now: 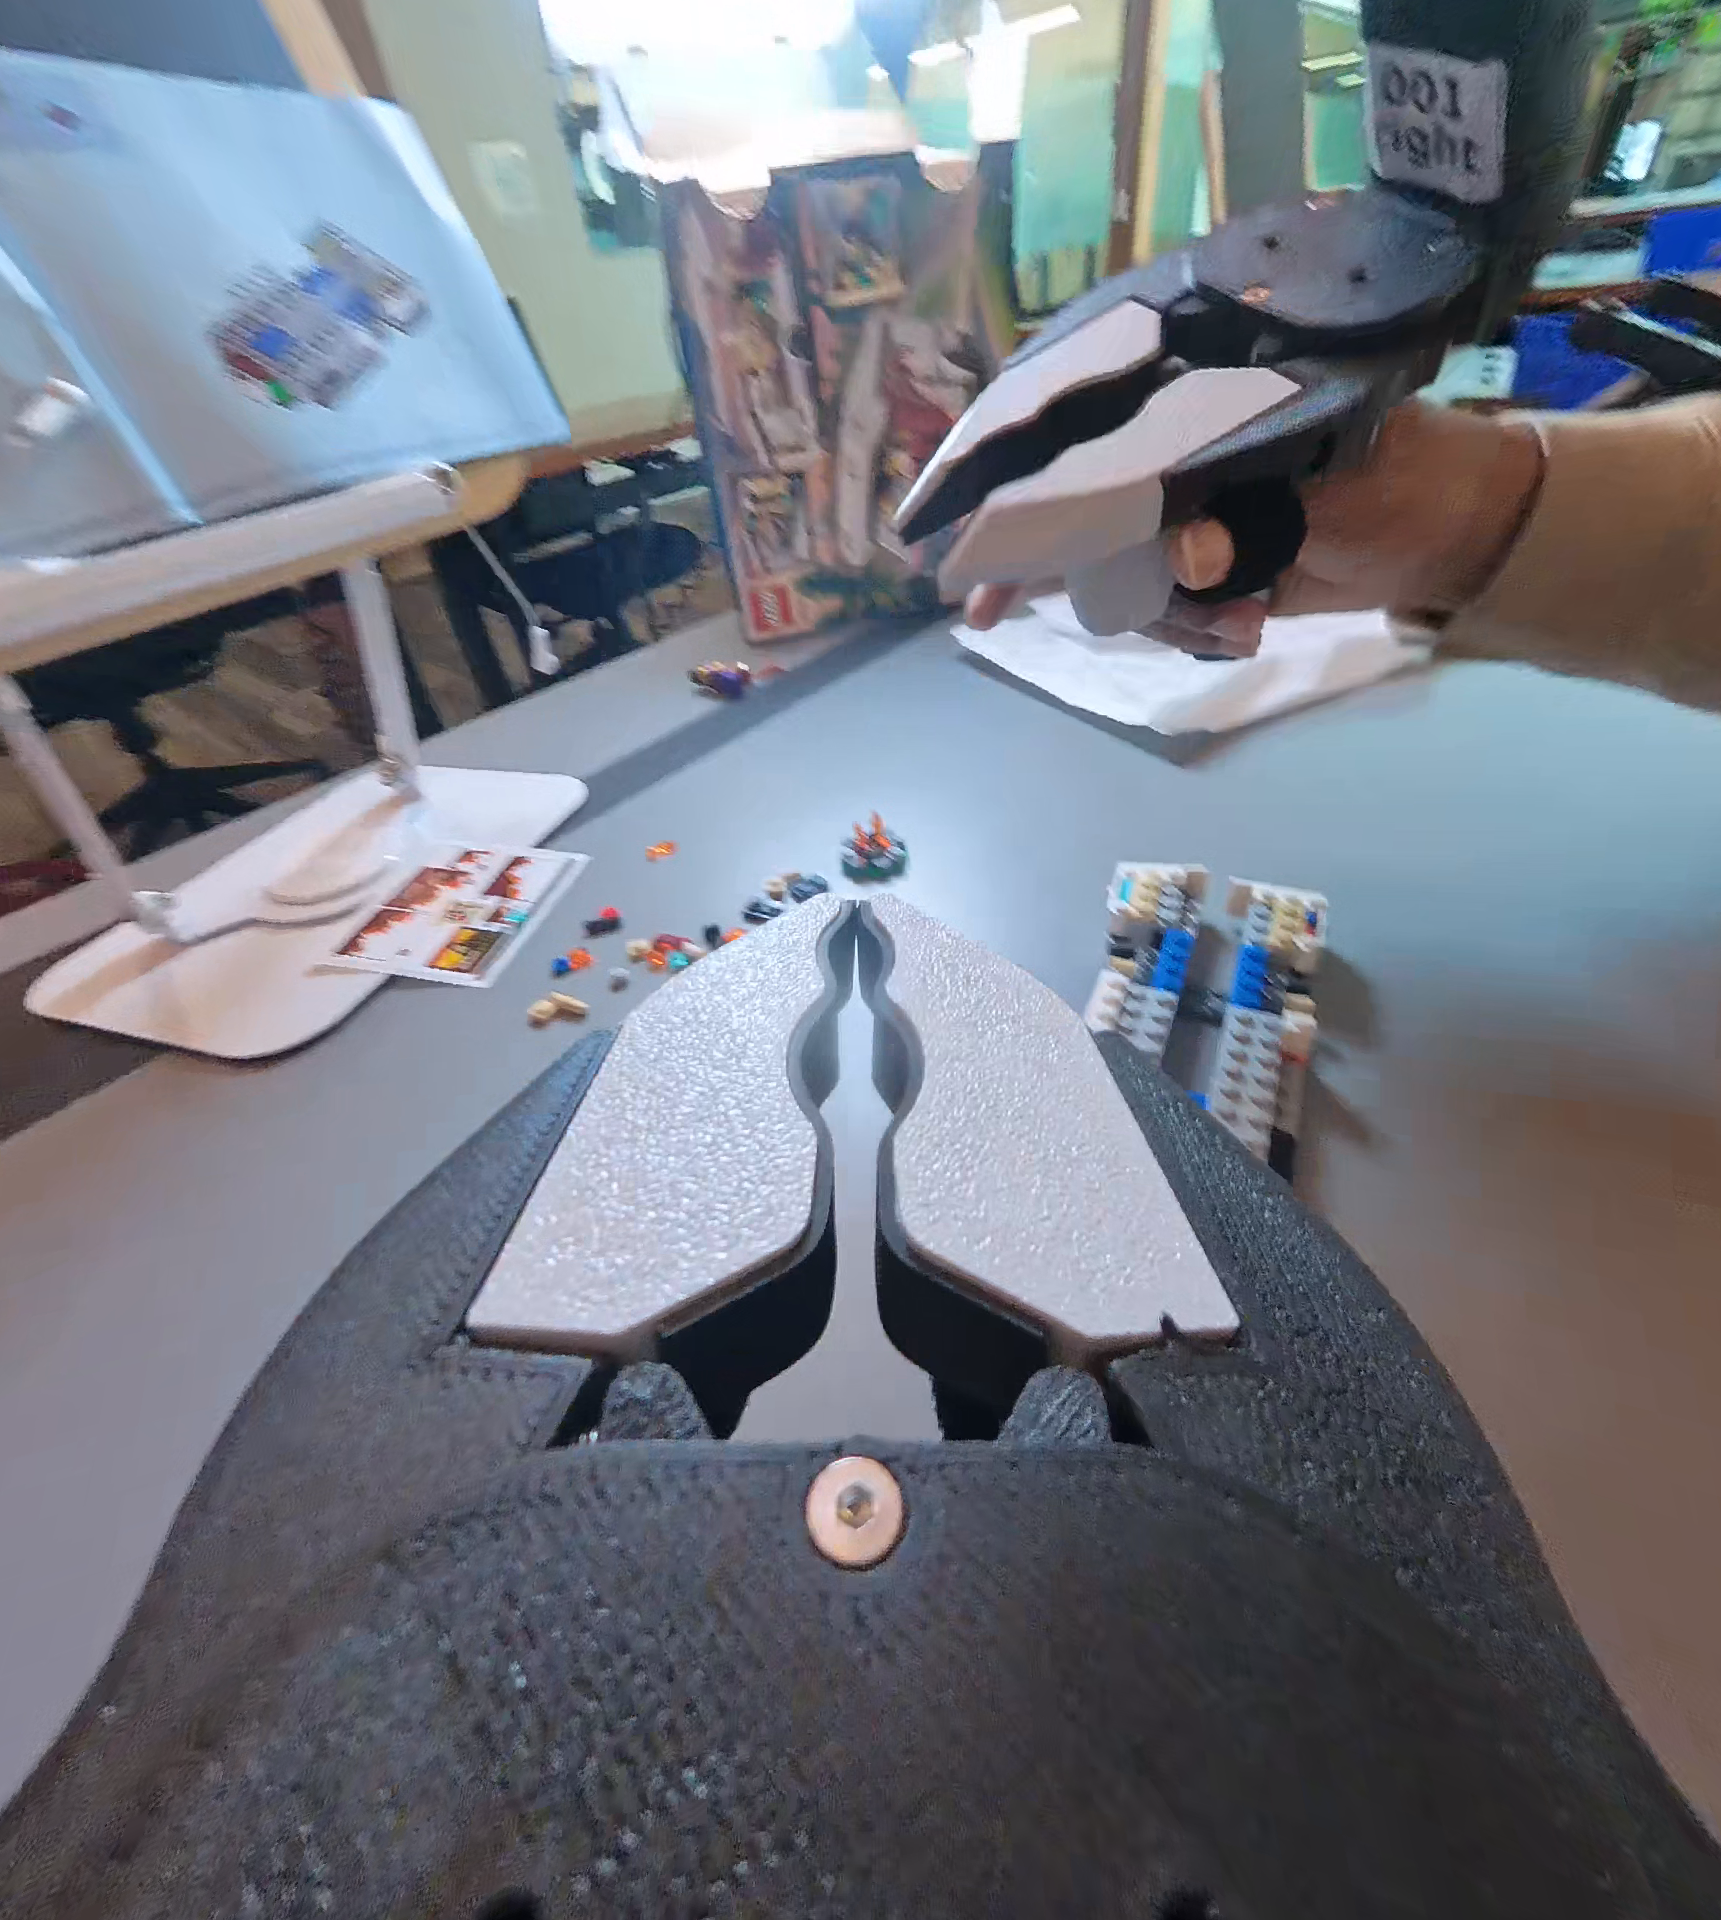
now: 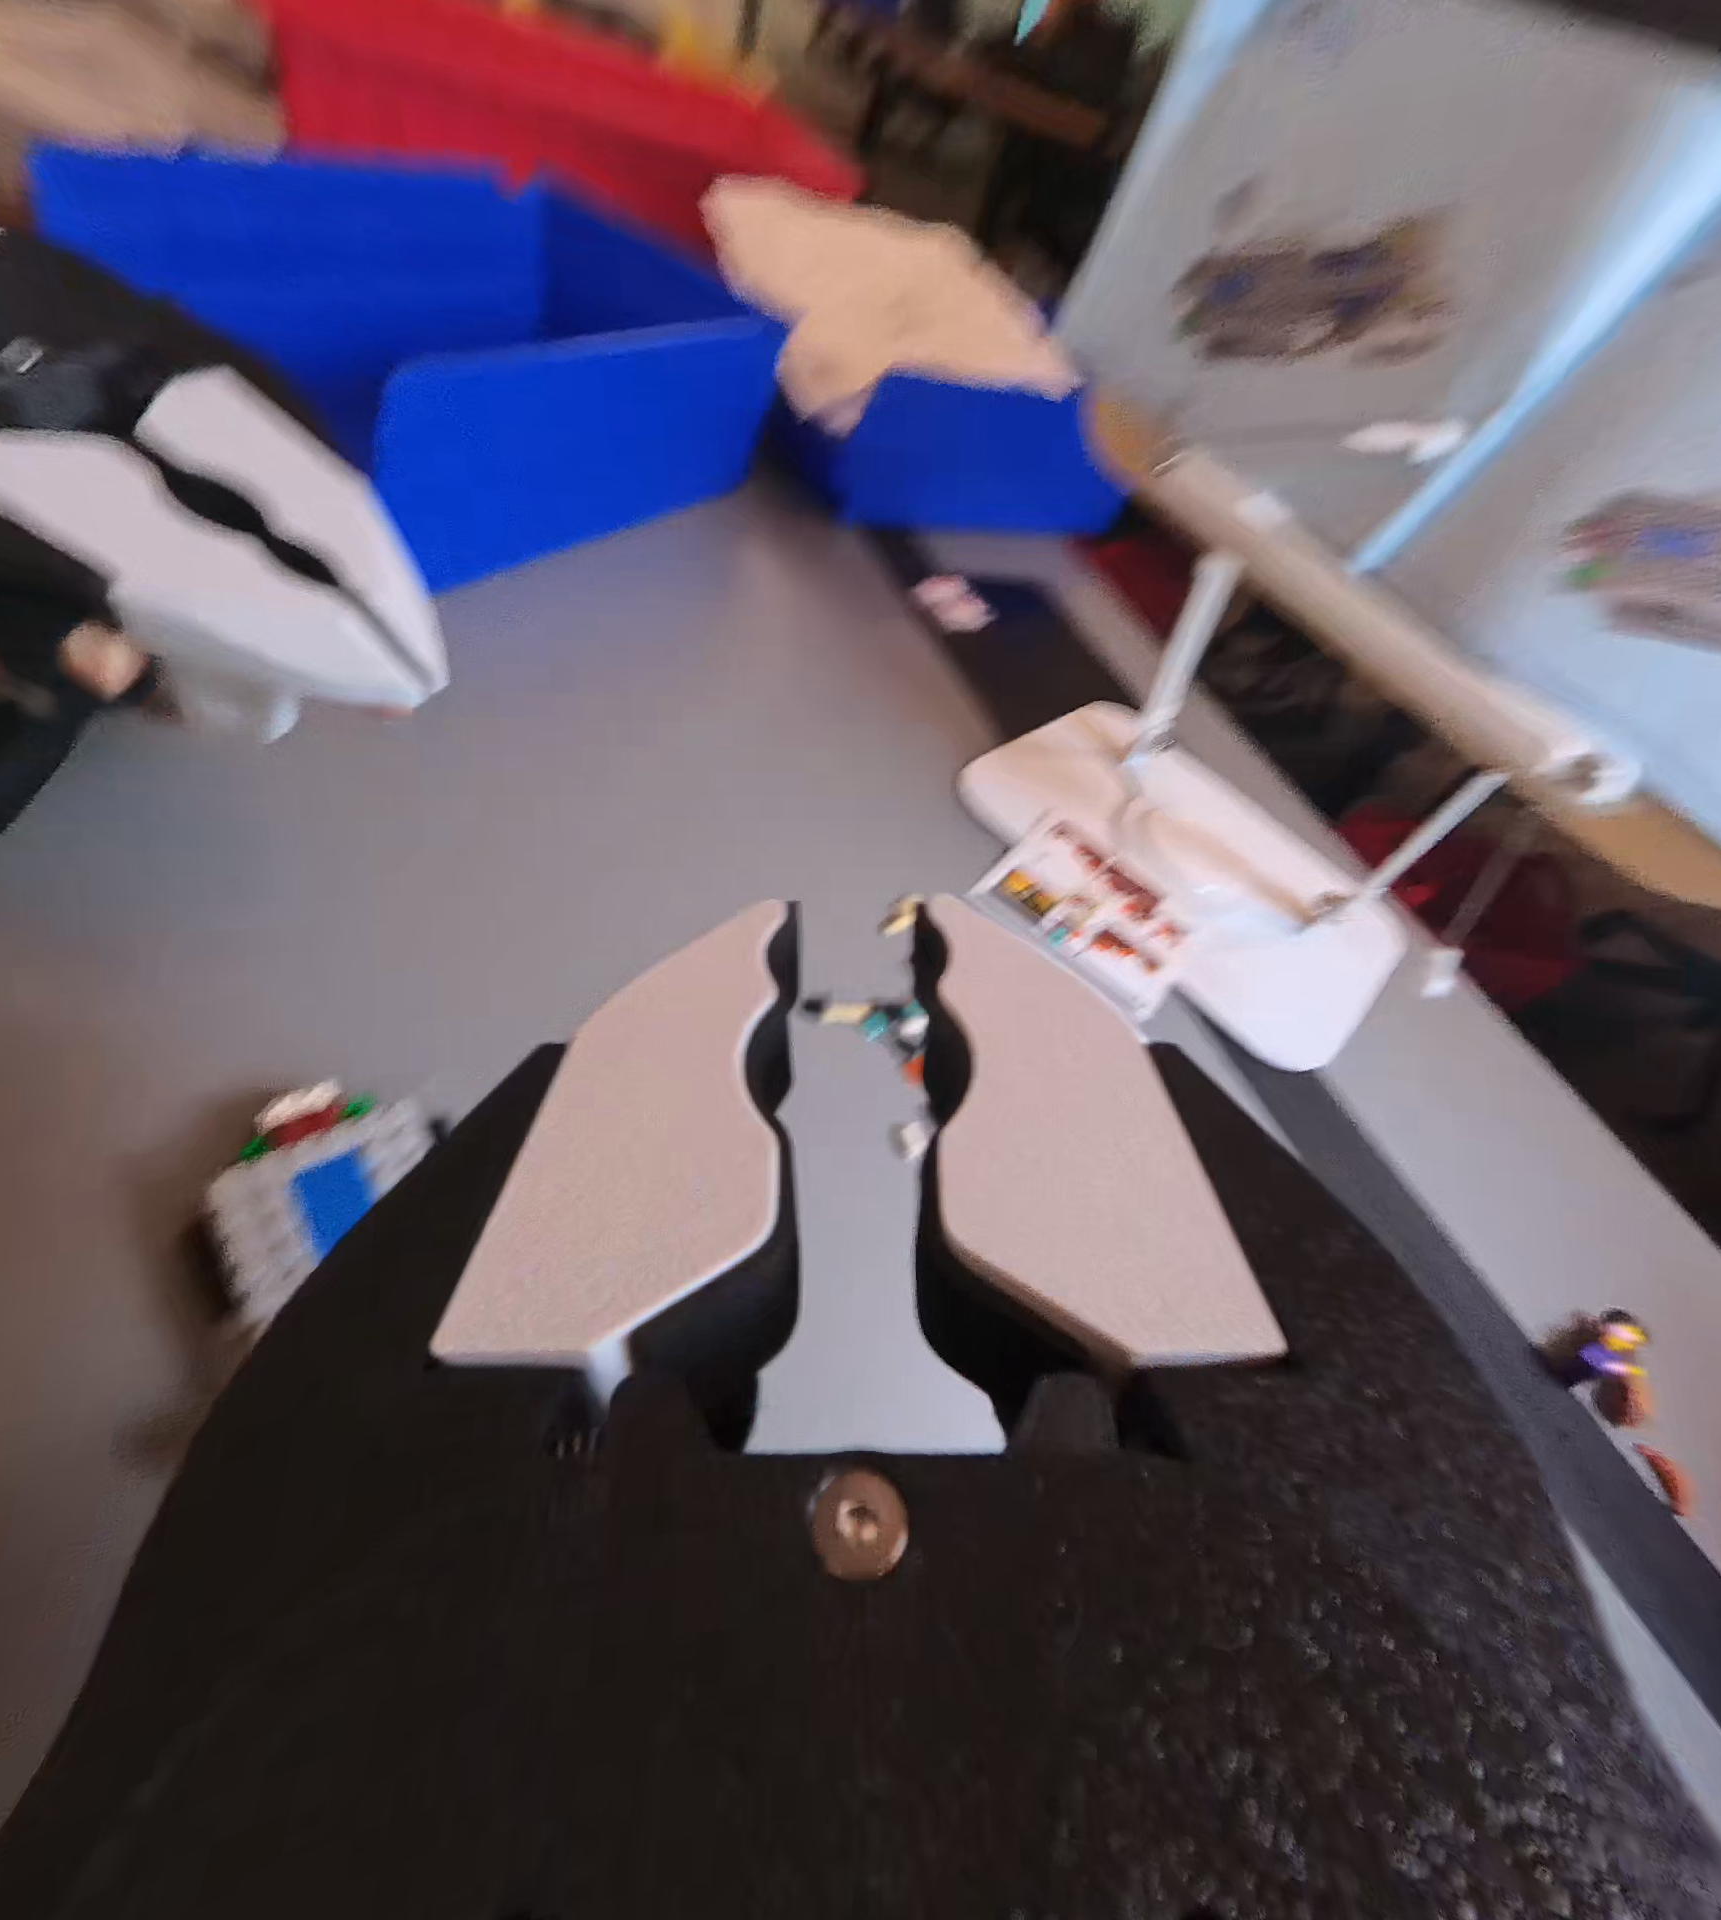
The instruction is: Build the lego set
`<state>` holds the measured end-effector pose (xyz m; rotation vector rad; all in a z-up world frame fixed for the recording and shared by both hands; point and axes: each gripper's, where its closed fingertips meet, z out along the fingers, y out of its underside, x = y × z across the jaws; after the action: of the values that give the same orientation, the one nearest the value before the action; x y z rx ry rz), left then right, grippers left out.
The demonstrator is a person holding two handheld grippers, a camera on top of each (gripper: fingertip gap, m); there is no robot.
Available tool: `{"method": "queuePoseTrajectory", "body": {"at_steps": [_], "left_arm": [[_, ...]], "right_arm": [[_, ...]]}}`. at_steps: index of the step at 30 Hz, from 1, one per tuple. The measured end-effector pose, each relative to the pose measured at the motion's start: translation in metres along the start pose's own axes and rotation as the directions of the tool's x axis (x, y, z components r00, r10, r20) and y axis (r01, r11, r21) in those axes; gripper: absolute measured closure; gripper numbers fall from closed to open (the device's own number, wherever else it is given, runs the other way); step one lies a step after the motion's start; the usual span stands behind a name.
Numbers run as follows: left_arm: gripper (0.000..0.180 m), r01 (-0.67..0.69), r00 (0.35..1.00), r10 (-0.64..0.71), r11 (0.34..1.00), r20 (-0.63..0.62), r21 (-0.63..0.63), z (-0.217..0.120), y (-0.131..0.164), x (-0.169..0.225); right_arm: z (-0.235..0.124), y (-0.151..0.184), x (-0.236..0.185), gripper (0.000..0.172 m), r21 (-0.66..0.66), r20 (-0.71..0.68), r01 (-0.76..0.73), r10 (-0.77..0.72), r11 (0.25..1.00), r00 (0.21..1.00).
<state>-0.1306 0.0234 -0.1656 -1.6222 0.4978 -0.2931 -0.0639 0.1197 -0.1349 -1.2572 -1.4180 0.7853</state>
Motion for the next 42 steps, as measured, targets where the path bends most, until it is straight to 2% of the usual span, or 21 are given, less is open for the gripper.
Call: {"method": "queuePoseTrajectory", "body": {"at_steps": [1,4,7,10,13,19,22,26,31,34,38,39,42], "left_arm": [[0.18,-0.003,0.999,0.002,1.0,0.043,0.014,0.0,-0.006,-0.01],[0.18,-0.008,0.991,0.004,0.999,0.135,0.035,0.004,-0.02,-0.033],[0.18,-0.029,0.975,0.015,0.998,0.221,0.06,0.011,-0.038,-0.056],[0.18,-0.064,0.954,0.037,0.995,0.299,0.081,0.022,-0.06,-0.08],[0.177,-0.096,0.929,0.058,0.992,0.366,0.088,0.035,-0.079,-0.104],[0.165,-0.161,0.886,0.11,0.984,0.451,0.076,0.056,-0.108,-0.148],[0.162,-0.191,0.861,0.168,0.982,0.48,0.0,0.069,-0.113,-0.179],[0.152,-0.225,0.837,0.282,0.958,0.469,-0.175,0.098,-0.108,-0.224],[0.14,-0.219,0.855,0.376,0.886,0.357,-0.409,0.132,-0.07,-0.257],[0.148,-0.248,0.845,0.423,0.852,0.326,-0.461,0.144,-0.056,-0.264],[0.164,-0.32,0.804,0.5,0.819,0.321,-0.476,0.15,-0.054,-0.266],[0.175,-0.336,0.79,0.516,0.817,0.332,-0.469,0.149,-0.055,-0.266],[0.179,-0.312,0.791,0.467,0.863,0.395,-0.397,0.144,-0.06,-0.268]], "right_arm": [[0.0,-0.01,0.02,0.171,0.073,-0.068,-0.021,0.026,0.997,0.997],[0.007,-0.029,0.084,0.172,0.202,-0.257,-0.041,0.093,0.979,0.962],[0.016,-0.037,0.149,0.172,0.256,-0.448,-0.022,0.139,0.967,0.883],[0.033,-0.035,0.195,0.157,0.283,-0.516,-0.053,0.199,0.958,0.833],[0.052,-0.027,0.225,0.141,0.268,-0.561,-0.073,0.217,0.961,0.799],[0.069,-0.017,0.261,0.098,0.172,-0.64,-0.058,0.156,0.983,0.753],[0.075,-0.022,0.275,0.09,0.135,-0.63,-0.029,0.108,0.99,0.769],[0.079,-0.04,0.291,0.088,0.112,-0.619,0.021,0.053,0.994,0.784],[0.087,-0.048,0.307,0.091,0.067,-0.582,0.016,0.026,0.998,0.813],[0.089,-0.048,0.311,0.095,0.07,-0.566,0.0,0.039,0.998,0.823],[0.083,-0.045,0.312,0.107,0.09,-0.571,-0.031,0.077,0.995,0.817],[0.081,-0.044,0.312,0.11,0.085,-0.579,-0.02,0.066,0.996,0.813],[0.078,-0.043,0.309,0.114,0.07,-0.59,0.016,0.028,0.997,0.807]]}}
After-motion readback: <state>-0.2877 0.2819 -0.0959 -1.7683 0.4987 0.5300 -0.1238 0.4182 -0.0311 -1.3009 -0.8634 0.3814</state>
